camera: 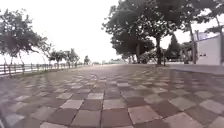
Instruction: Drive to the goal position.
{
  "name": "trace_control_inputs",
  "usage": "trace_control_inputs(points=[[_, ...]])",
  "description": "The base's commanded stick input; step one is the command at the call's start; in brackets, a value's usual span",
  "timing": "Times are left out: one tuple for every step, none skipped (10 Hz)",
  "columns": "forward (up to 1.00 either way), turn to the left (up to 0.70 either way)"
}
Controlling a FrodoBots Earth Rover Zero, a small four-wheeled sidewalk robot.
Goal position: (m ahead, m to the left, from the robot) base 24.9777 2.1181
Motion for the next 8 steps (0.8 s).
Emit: trace_control_inputs(points=[[1.00, 0.00], [1.00, 0.00], [1.00, 0.00], [1.00, 0.00], [1.00, 0.00], [1.00, 0.00], [1.00, 0.00], [1.00, 0.00]])
